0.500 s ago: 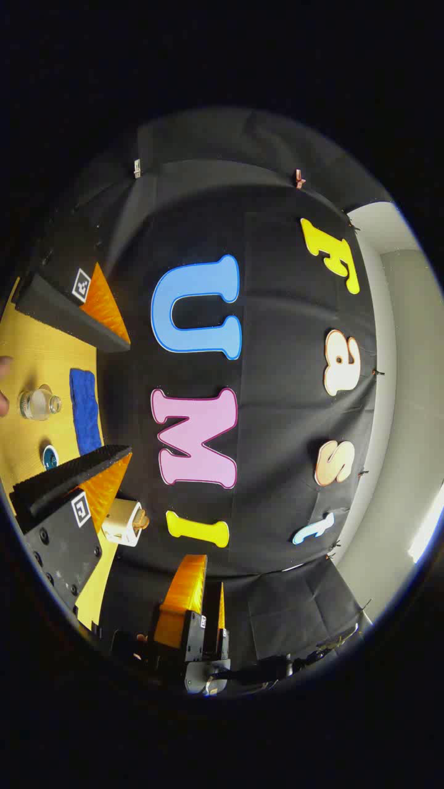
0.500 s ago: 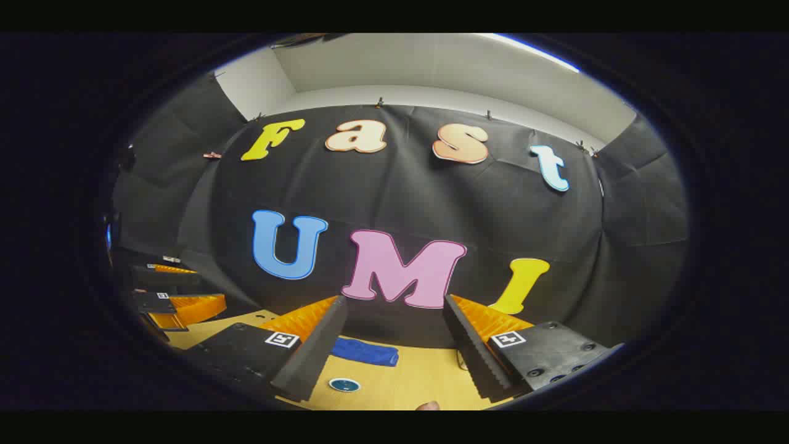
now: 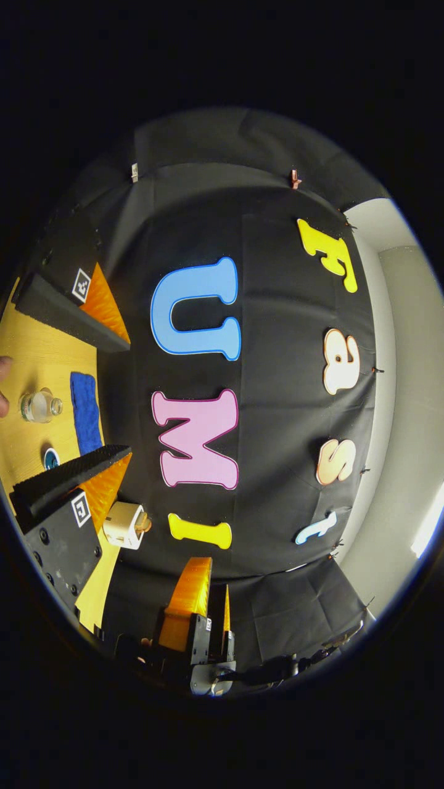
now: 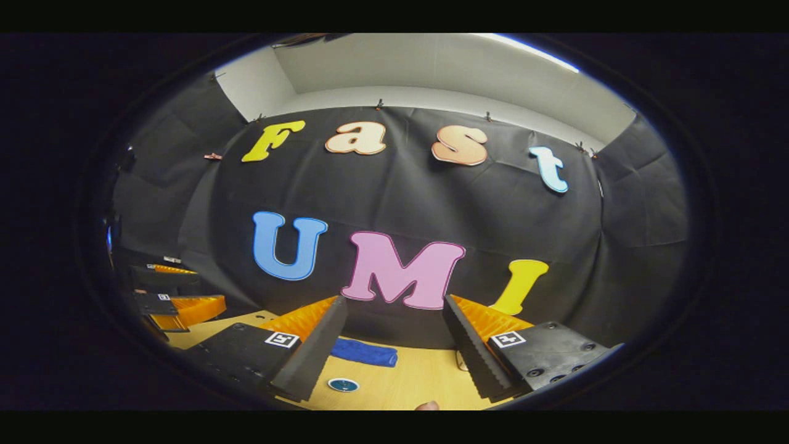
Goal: Open the teacup lid with one hand, grasp the water bottle and pour water into the teacup with the other hand; after pouring, place the water bottle on the coaster and then close the teacup lid.
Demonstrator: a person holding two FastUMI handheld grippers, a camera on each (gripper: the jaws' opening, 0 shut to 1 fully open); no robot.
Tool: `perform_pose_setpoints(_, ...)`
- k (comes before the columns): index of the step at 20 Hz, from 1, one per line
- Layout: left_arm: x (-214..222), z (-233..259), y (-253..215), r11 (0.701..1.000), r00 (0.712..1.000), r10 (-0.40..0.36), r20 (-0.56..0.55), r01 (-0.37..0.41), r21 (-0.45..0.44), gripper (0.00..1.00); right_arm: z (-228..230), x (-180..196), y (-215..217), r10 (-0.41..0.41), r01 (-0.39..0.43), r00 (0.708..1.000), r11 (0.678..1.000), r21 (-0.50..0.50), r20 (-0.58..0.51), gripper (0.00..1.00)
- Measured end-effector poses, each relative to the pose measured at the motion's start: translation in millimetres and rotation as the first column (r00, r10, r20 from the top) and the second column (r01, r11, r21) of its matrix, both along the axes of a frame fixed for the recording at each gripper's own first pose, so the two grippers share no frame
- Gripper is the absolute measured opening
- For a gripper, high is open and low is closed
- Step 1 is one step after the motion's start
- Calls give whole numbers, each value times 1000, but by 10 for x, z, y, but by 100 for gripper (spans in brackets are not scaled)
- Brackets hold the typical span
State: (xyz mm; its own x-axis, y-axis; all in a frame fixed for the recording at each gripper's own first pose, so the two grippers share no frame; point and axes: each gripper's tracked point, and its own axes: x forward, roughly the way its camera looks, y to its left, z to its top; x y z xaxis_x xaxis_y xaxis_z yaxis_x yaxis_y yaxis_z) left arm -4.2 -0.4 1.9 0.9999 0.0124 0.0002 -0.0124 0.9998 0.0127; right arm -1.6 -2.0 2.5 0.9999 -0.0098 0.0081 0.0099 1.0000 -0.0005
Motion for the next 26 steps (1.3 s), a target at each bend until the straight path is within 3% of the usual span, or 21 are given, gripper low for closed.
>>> perform_pose_setpoints(7, -4, -11, 1, 1000, 1000, 6, 3, -6, -5, 95, -1, 9, 11, -2, 2, 1000, 1000, -2, -6, 96)
perform_pose_setpoints(13, 57, -156, 18, 1000, 1000, 2, -2, -2, -14, 95, -248, 68, 103, 62, -62, 998, 998, 5, -28, 96)
perform_pose_setpoints(17, 144, -545, -18, 1000, 999, -5, -38, 5, -7, 95, -831, 111, 351, 105, -103, 991, 994, 25, -80, 97)
perform_pose_setpoints(26, 491, -1965, -127, 1000, 996, -16, -83, 17, 10, 95, -2392, 375, 735, 163, -152, 975, 985, 85, -151, 96)
